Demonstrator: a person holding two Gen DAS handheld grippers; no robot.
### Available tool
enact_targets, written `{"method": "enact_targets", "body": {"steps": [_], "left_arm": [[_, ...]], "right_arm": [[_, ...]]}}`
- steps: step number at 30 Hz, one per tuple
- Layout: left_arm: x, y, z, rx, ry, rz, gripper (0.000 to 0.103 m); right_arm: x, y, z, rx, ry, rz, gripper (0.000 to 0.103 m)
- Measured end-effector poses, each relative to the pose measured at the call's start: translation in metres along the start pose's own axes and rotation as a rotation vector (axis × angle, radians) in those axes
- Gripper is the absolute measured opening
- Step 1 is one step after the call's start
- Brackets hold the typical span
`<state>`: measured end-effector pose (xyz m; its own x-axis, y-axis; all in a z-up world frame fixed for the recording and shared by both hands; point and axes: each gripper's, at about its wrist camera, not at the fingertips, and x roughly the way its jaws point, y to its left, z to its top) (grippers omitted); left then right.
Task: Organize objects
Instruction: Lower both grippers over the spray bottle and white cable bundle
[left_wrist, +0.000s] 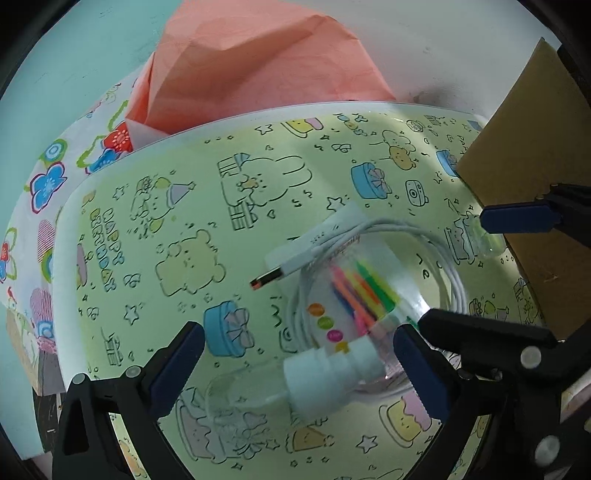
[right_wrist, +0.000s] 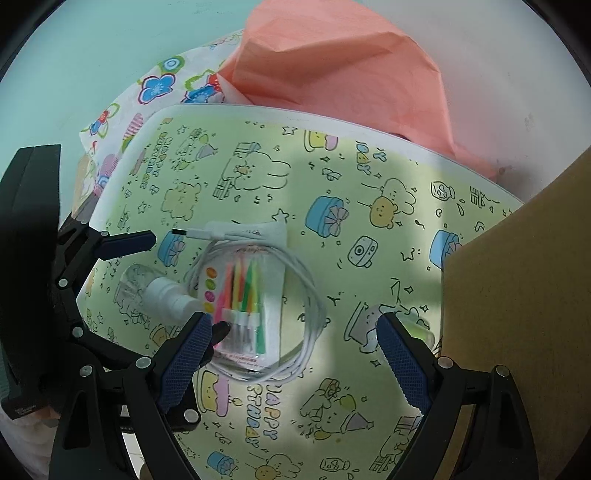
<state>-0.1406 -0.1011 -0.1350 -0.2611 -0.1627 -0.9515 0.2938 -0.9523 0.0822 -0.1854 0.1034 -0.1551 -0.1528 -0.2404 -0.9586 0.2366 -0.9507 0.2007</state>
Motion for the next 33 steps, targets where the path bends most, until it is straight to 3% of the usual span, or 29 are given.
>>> {"method": "enact_targets", "body": {"steps": [15, 21, 23, 26, 33], "left_arm": [[-0.004, 0.028, -0.016, -0.132, 0.038, 0.018, 0.103], [-0.005, 0.032, -0.023, -0.165, 0.044, -0.021, 0.101], [-0.006, 0.032, -0.026, -0.176, 0.034, -0.025, 0.098], [-0.011, 0.032, -0.029, -0.173, 0.015, -0.028, 0.086], [-0.013, 0.036, -0.037, -0.139, -0.003, -0.022, 0.086]], "right_arm": [[0.009, -0.001, 0.000, 0.001, 0.009, -0.003, 0.093], [0.010, 0.004, -0.001, -0.011, 0.012, -0.008, 0.093], [0.011, 0.005, -0.001, -0.013, 0.012, -0.006, 0.093], [0.011, 0.007, 0.000, -0.014, 0.012, -0.006, 0.093], [0.012, 0.009, 0.000, -0.018, 0.008, -0.002, 0.093]]}}
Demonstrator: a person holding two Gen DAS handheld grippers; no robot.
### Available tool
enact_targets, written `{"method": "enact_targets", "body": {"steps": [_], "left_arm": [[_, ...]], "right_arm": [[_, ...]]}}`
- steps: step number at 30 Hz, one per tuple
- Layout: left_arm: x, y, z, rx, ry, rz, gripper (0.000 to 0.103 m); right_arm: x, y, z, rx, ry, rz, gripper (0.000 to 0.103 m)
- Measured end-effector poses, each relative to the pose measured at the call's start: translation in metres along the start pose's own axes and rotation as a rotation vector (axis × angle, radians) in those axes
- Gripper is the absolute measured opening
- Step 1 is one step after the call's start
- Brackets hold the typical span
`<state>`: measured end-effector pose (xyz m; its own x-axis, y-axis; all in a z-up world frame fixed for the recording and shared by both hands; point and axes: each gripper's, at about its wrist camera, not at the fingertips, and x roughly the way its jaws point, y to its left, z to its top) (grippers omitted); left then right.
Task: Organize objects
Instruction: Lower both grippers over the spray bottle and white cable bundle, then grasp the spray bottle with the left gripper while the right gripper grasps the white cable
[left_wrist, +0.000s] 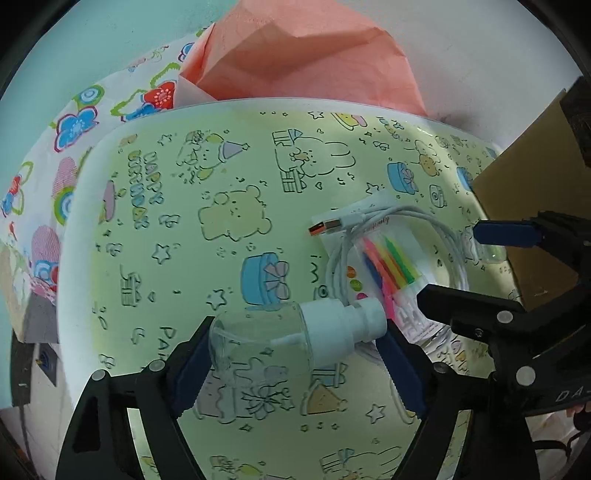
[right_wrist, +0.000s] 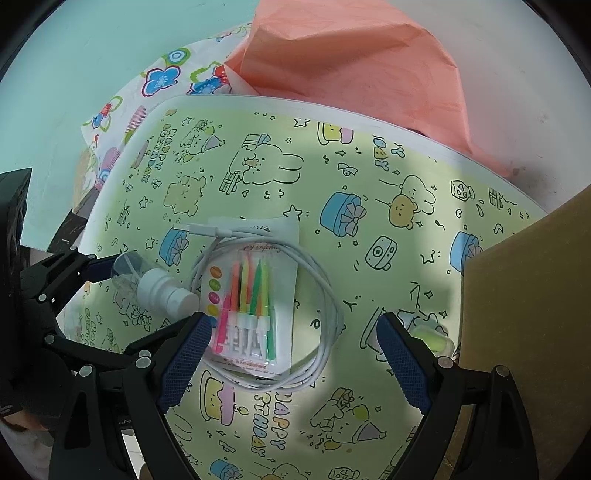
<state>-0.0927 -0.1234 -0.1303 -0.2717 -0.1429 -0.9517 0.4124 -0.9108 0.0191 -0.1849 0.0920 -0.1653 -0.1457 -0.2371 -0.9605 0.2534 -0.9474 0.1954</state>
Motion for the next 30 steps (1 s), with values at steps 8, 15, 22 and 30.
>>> {"method": "enact_targets", "body": {"steps": [8, 15, 22, 30], "left_arm": [[-0.002, 0.008, 0.012, 0.022, -0.005, 0.043, 0.086], [0.010, 0.009, 0.027, 0.067, 0.004, 0.055, 0.086], [0.014, 0.002, 0.024, 0.100, 0.001, 0.059, 0.087], [0.011, -0.004, 0.018, 0.116, -0.013, 0.093, 0.086]], "right_arm": [[0.012, -0.003, 0.008, 0.036, -0.016, 0.030, 0.093], [0.018, -0.003, 0.022, 0.020, -0.046, 0.014, 0.083], [0.016, -0.003, 0.025, 0.016, -0.072, 0.048, 0.041], [-0.001, 0.002, 0.012, 0.001, -0.083, 0.058, 0.024]]}}
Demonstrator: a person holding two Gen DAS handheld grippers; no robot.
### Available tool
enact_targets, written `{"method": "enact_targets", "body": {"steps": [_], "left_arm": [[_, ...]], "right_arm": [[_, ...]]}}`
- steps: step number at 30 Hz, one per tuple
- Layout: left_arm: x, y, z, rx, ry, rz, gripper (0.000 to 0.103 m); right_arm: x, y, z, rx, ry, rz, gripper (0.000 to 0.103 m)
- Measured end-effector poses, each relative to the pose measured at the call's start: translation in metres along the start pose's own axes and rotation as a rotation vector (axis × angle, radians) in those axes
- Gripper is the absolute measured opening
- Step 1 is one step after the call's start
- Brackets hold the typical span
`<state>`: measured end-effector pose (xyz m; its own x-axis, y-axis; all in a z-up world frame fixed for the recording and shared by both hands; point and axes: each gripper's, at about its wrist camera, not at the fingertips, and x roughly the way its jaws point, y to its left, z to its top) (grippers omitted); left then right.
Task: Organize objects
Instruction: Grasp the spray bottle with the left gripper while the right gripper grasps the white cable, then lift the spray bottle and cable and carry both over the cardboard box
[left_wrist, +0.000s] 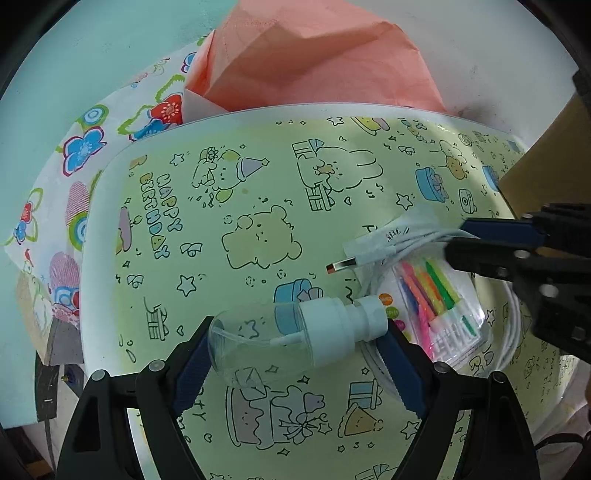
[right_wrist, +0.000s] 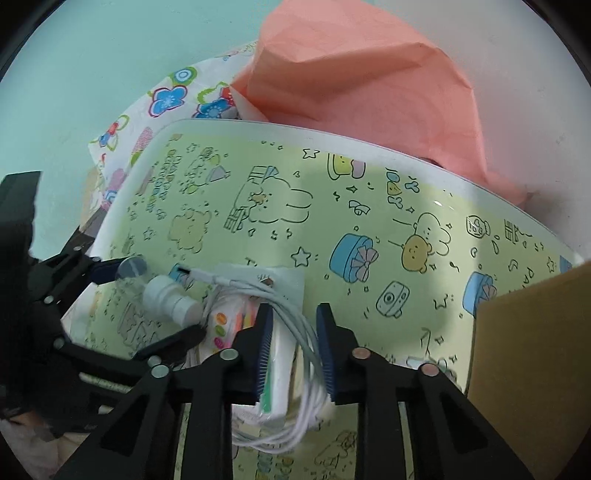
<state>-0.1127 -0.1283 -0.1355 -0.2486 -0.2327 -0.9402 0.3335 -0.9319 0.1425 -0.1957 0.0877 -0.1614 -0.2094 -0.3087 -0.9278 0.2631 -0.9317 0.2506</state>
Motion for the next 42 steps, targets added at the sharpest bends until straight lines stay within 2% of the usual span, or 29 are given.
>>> {"method": "enact_targets", "body": {"steps": [4, 7, 11, 15, 18, 20, 26, 42], "left_arm": [[0.002, -0.006, -0.003, 0.017, -0.010, 0.025, 0.087], [0.002, -0.010, -0.007, 0.032, -0.023, 0.017, 0.087], [0.000, -0.012, -0.008, 0.045, -0.024, 0.019, 0.087], [-0.003, -0.014, -0.011, 0.069, -0.030, 0.028, 0.086], [-0.006, -0.020, -0.013, 0.101, -0.032, 0.041, 0.086], [-0.009, -0.023, -0.014, 0.110, -0.031, 0.012, 0.085], [-0.025, -0.030, -0.018, 0.142, -0.061, 0.038, 0.086], [-0.079, -0.063, -0.036, 0.225, -0.145, 0.060, 0.085]], "right_arm": [[-0.009, 0.002, -0.011, 0.005, 0.009, 0.026, 0.022], [-0.008, 0.005, -0.023, -0.006, 0.051, 0.068, 0.022], [0.000, 0.009, -0.037, -0.015, 0.082, 0.044, 0.022], [0.001, 0.008, -0.040, 0.003, 0.060, 0.061, 0.022], [-0.001, 0.011, -0.039, -0.012, 0.048, 0.049, 0.013], [-0.004, 0.014, -0.040, -0.024, 0.040, 0.059, 0.013], [-0.016, 0.022, -0.044, -0.032, 0.024, 0.084, 0.013], [-0.072, 0.035, -0.069, -0.067, -0.017, 0.001, 0.013]]}}
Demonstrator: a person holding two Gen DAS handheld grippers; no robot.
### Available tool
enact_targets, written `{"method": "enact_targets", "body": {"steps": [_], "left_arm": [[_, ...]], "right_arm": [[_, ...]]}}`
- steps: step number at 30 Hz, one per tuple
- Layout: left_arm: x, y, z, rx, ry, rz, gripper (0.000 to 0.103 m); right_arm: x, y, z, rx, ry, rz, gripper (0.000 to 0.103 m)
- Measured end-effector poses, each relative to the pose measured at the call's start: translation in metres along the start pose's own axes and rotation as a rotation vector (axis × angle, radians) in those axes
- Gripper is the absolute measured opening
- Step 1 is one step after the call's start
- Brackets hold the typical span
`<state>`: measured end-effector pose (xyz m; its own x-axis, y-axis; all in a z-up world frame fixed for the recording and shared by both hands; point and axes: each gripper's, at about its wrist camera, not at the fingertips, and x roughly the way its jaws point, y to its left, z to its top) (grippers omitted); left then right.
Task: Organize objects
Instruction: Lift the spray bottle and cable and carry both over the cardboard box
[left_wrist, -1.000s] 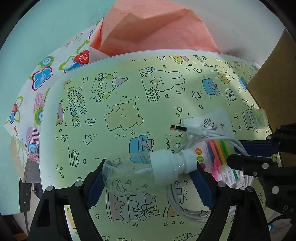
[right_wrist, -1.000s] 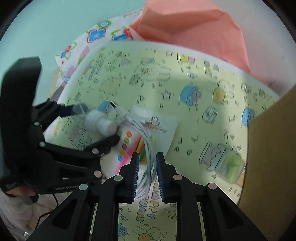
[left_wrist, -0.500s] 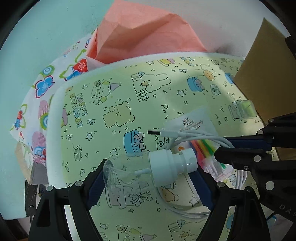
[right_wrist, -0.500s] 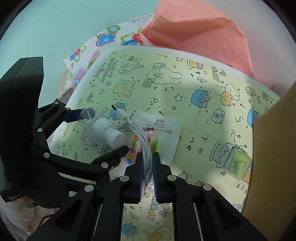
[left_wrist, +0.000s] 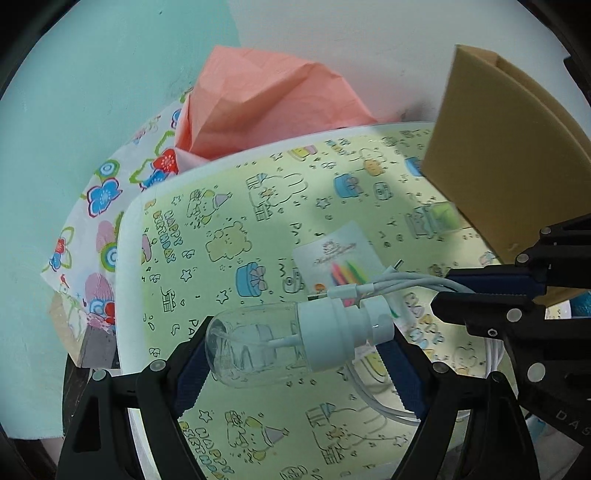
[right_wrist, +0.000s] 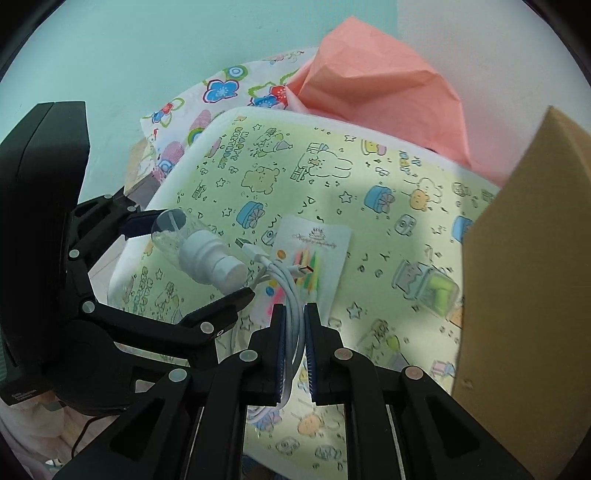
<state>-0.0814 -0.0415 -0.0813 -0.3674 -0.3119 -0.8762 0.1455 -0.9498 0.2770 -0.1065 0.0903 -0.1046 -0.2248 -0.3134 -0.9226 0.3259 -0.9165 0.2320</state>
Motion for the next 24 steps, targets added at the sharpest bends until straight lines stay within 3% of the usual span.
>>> {"method": "enact_targets", "body": {"steps": [18, 24], "left_arm": [[-0.051, -0.033, 0.008, 0.096, -0.075, 0.017, 0.085], [-0.070, -0.050, 0.015, 0.137, -0.104, -0.046, 0.086]], "right_arm": [[-0.055, 0.000, -0.016, -0.013, 0.012, -0.104, 0.013], [-0.071, -0.007, -0.015, 0.012, 0.005, -0.095, 0.013]]}}
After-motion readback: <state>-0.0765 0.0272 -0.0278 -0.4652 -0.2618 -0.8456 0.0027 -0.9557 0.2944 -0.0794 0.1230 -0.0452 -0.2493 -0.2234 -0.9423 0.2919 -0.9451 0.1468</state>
